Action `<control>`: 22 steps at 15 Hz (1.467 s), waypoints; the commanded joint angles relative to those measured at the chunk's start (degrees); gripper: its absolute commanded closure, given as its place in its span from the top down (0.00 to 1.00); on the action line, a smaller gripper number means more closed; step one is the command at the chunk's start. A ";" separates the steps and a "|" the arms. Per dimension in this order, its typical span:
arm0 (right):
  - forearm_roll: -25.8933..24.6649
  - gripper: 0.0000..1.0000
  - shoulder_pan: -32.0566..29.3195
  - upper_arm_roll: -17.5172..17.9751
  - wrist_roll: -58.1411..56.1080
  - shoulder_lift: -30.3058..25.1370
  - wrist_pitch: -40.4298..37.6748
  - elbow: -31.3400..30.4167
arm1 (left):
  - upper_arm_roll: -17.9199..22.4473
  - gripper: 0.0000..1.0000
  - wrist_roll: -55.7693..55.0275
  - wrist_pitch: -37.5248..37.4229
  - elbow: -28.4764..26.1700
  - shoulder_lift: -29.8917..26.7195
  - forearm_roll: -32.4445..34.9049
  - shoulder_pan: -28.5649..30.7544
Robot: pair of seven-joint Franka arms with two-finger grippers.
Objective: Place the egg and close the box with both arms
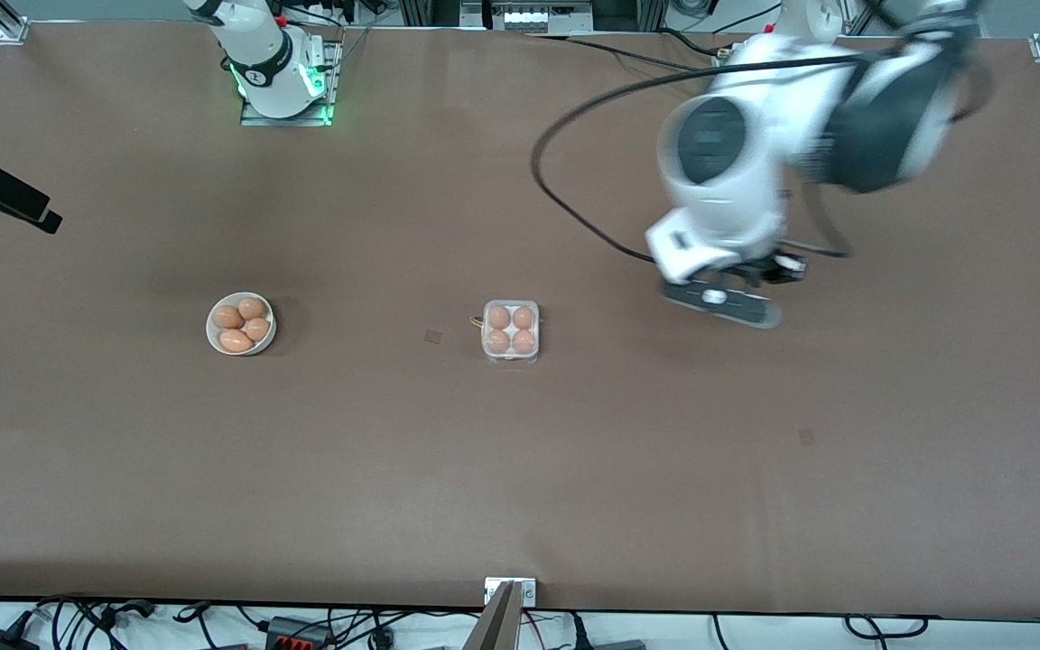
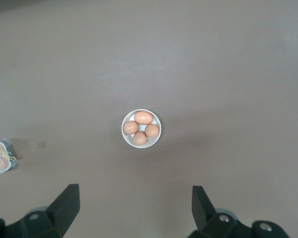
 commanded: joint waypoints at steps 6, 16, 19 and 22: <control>-0.34 1.00 -0.40 0.46 -0.46 0.09 -0.25 0.36 | 1.43 0.13 3.70 -4.46 5.77 -3.21 -24.21 17.85; -0.26 1.00 0.92 1.17 -0.54 0.09 -0.51 0.28 | 30.77 1.00 17.60 9.95 -22.54 -25.29 -26.77 1.44; -0.26 1.00 0.57 0.99 -0.81 0.18 -0.42 0.28 | 31.85 1.00 17.25 9.95 -21.05 -25.73 -26.94 2.02; -0.26 1.00 0.48 0.99 -0.81 0.18 -0.42 0.28 | 31.85 1.00 16.90 9.95 -17.80 -24.95 -27.03 3.34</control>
